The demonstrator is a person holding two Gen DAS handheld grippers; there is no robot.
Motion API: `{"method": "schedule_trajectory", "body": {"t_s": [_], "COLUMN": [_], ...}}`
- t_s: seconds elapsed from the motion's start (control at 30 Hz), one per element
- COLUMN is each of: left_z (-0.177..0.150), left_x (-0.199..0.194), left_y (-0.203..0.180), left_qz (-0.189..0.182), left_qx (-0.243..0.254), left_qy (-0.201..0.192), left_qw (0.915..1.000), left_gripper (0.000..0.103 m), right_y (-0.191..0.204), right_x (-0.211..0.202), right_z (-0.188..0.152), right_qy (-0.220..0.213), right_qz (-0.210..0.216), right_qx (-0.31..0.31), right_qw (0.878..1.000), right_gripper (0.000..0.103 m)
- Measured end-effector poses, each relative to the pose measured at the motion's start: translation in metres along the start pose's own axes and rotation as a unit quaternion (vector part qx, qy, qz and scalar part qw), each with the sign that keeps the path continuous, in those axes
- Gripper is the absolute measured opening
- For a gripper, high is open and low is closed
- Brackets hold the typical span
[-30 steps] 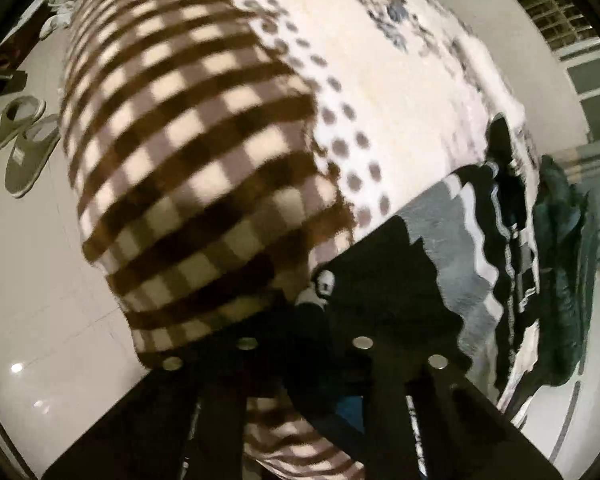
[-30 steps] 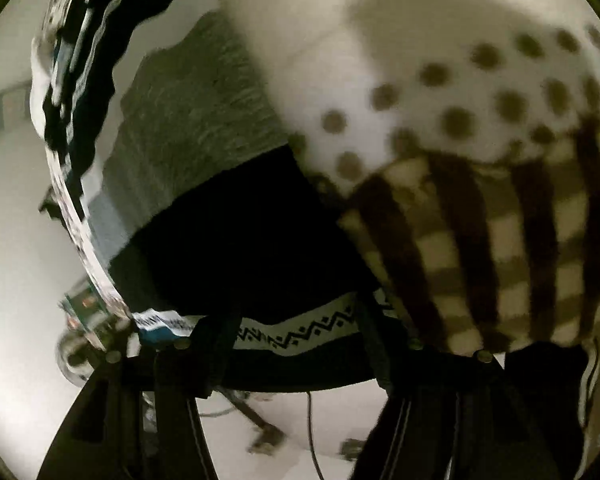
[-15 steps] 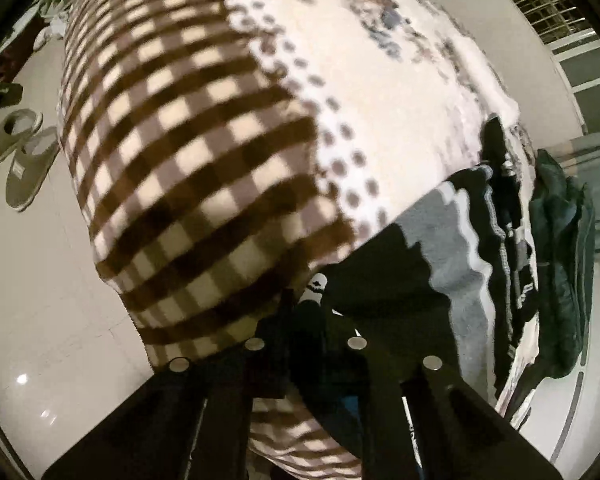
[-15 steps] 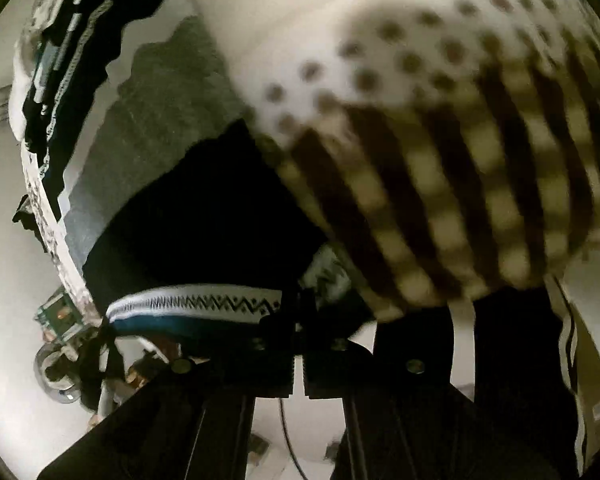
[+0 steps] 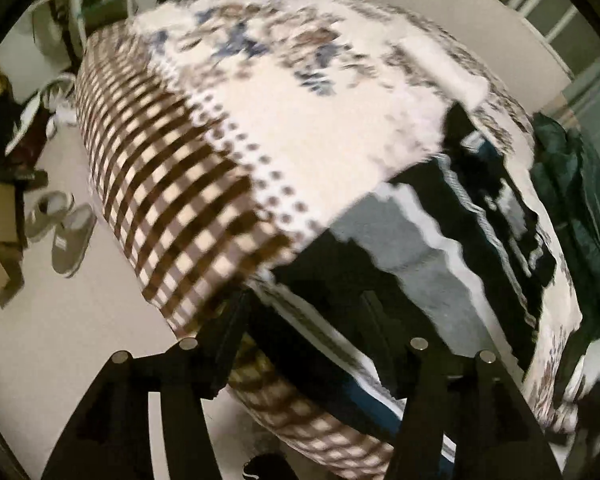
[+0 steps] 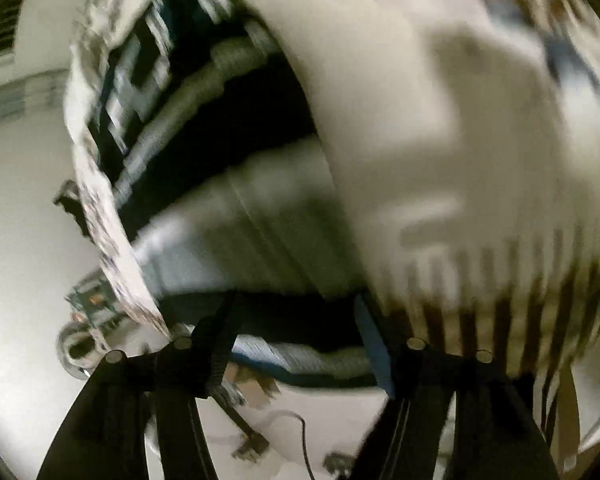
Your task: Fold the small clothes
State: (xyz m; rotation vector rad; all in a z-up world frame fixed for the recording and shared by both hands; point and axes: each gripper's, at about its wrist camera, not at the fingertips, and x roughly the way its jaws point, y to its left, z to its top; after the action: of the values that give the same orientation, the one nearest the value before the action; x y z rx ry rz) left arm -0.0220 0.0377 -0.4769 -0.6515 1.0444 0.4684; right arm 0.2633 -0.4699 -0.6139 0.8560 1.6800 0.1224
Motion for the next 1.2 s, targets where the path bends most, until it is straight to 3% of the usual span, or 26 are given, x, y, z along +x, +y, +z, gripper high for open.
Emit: {"method": "schedule_trajectory", "body": {"t_s": [0.07, 0.27, 0.37, 0.5, 0.6, 0.63, 0.67, 0.77, 0.87, 1.03, 1.1, 1.17, 1.2], "left_z": [-0.015, -0.072, -0.097, -0.119, -0.126, -0.127, -0.127, -0.132, -0.139, -0.156, -0.166, -0.18, -0.188], "left_x": [-0.011, 0.007, 0.022, 0.039, 0.053, 0.06, 0.065, 0.07, 0.075, 0.08, 0.078, 0.072, 0.069], "left_y": [-0.027, -0.113, -0.15, -0.202, -0.235, -0.248, -0.257, -0.274, -0.285, -0.287, -0.291, -0.298, -0.302], "left_qz": [0.0, -0.005, -0.006, -0.024, -0.034, -0.037, -0.04, -0.05, -0.052, -0.049, -0.052, -0.054, -0.051], "left_qx": [0.014, 0.051, 0.043, 0.037, 0.053, 0.059, 0.064, 0.08, 0.104, 0.12, 0.13, 0.153, 0.167], "left_qy": [-0.002, 0.041, 0.06, 0.068, 0.077, 0.082, 0.086, 0.095, 0.109, 0.137, 0.149, 0.157, 0.16], "left_qw": [0.9999, 0.9978, 0.9972, 0.9967, 0.995, 0.9942, 0.9934, 0.991, 0.9871, 0.982, 0.9789, 0.9741, 0.9716], "left_gripper": [0.058, 0.059, 0.059, 0.059, 0.059, 0.059, 0.059, 0.059, 0.059, 0.062, 0.062, 0.062, 0.062], "right_y": [0.008, 0.034, 0.045, 0.065, 0.079, 0.084, 0.089, 0.101, 0.109, 0.107, 0.108, 0.104, 0.103], "right_x": [-0.004, -0.022, -0.014, 0.013, 0.038, 0.047, 0.051, 0.045, 0.02, 0.041, 0.037, 0.025, 0.017], "right_z": [0.039, 0.22, 0.301, 0.368, 0.396, 0.401, 0.403, 0.404, 0.419, 0.433, 0.435, 0.427, 0.422], "right_qy": [-0.008, -0.072, -0.063, -0.029, 0.0, 0.009, 0.006, 0.0, -0.042, -0.001, 0.014, 0.028, 0.03], "right_qz": [0.021, 0.085, 0.08, 0.115, 0.128, 0.122, 0.105, 0.046, 0.018, -0.006, 0.008, 0.026, 0.027], "right_qx": [0.004, -0.02, -0.031, -0.041, -0.049, -0.051, -0.059, -0.104, -0.104, -0.088, -0.088, -0.089, -0.098], "right_qw": [1.0, 0.994, 0.994, 0.992, 0.991, 0.991, 0.993, 0.994, 0.994, 0.996, 0.996, 0.995, 0.994], "right_gripper": [0.063, 0.063, 0.063, 0.063, 0.063, 0.057, 0.009, 0.006, 0.006, 0.008, 0.019, 0.054, 0.055]}}
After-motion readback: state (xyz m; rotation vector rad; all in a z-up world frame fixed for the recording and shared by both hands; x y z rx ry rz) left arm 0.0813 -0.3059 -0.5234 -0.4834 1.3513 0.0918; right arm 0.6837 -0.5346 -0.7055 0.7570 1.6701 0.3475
